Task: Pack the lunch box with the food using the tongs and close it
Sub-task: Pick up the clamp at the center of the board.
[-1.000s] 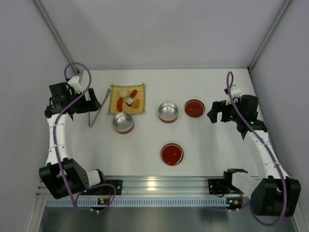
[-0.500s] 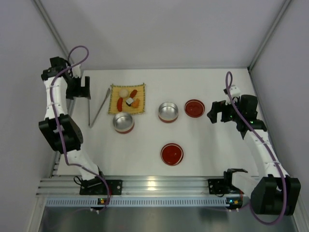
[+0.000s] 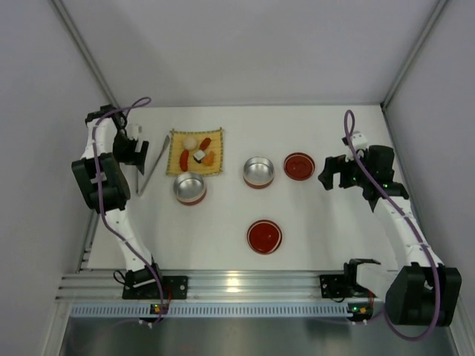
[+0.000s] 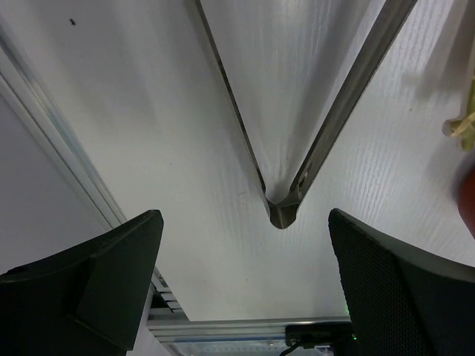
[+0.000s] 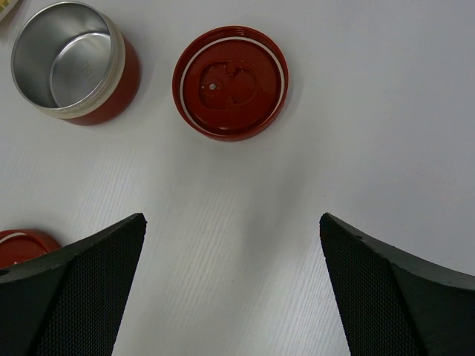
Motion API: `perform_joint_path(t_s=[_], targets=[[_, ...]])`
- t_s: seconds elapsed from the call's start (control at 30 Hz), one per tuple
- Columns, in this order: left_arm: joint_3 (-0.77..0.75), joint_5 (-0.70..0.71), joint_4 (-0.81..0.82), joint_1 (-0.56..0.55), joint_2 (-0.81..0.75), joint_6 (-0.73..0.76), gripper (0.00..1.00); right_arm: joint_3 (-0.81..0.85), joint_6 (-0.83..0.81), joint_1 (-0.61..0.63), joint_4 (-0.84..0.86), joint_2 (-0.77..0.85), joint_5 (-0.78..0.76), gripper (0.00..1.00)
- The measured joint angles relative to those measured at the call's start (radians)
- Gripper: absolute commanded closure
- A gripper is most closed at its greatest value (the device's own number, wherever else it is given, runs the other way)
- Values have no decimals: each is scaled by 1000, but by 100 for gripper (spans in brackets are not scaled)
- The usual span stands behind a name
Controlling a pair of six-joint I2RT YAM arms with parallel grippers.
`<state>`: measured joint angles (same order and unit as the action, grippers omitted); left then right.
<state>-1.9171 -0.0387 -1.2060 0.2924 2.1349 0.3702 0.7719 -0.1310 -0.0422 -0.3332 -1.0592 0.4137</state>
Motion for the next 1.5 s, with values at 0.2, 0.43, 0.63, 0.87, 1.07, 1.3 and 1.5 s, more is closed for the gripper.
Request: perform_joint_path(t_s=[0.2, 0.43, 0.63, 0.87, 1.07, 1.3, 1.5], targets=[[-1, 3, 5, -20, 82, 3, 2, 0, -6, 0, -5, -17, -2, 1], [-3, 3, 16, -58, 122, 3, 2, 0, -8, 0, -6, -17, -2, 1], [-33, 3, 34, -82, 138, -2, 2, 0, -16, 0, -6, -18, -5, 1], [-88, 11, 50, -84, 214, -8, 4, 0, -21, 0, -7, -19, -5, 1], [-97, 21, 56, -85, 227, -19, 10, 0, -25, 0, -8, -31, -6, 1], [-97, 12, 69, -83, 228, -32, 25, 0, -26, 0, -8, -31, -7, 1], [-41, 0, 117, -83, 194, -39, 36, 0, -26, 0, -9, -31, -9, 1]])
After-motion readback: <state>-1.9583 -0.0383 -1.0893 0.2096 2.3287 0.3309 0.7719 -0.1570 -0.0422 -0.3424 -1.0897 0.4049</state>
